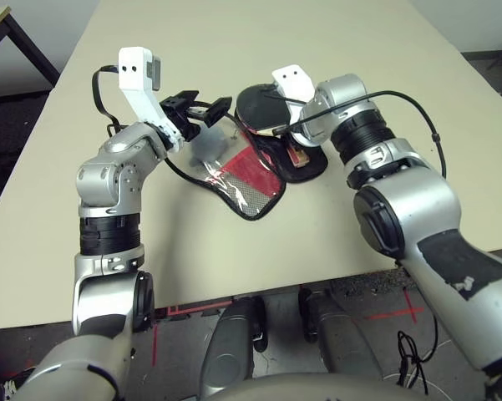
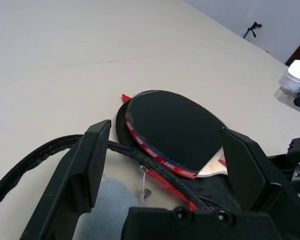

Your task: Store the ping-pong paddle in its case and zip it.

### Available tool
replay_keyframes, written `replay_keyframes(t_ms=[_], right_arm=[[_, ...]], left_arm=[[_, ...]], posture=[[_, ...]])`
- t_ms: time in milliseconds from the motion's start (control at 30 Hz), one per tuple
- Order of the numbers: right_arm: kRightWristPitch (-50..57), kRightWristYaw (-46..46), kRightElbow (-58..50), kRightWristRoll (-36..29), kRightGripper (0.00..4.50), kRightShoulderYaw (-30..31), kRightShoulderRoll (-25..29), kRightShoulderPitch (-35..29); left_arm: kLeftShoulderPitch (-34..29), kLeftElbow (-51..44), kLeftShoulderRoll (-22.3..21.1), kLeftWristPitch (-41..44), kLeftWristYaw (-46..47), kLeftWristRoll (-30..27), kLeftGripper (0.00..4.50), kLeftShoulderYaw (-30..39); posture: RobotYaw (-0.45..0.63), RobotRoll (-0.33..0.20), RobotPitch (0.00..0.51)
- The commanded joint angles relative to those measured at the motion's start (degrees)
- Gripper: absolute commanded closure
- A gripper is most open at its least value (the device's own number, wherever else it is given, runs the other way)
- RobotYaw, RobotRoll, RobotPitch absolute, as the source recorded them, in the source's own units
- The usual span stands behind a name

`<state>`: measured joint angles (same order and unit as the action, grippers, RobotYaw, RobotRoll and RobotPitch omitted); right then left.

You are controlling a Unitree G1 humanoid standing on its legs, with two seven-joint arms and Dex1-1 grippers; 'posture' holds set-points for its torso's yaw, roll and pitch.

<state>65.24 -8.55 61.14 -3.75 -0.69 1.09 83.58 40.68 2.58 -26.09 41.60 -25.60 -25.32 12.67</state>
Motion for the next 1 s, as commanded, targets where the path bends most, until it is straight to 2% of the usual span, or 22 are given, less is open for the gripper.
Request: replay_keyframes(t_ms=[33,1000], right_arm=[[0.22,-0.52,-0.98,0.61,3.37,0.73,0.17,-1.17],[3.63,-1.94,-6.84,0.78,3.37,3.37,-3.59,-4.7]], left_arm=[[0.57,1.14,-0.18,-0.04,-0.06,0.06,0.0,-0.2],[-0.93,1.01,0.66,-0.6,1.02,-0.09,0.0,0.17]], posture=[[-0.04,0.0,0.187],[-0.02,0.0,0.19]])
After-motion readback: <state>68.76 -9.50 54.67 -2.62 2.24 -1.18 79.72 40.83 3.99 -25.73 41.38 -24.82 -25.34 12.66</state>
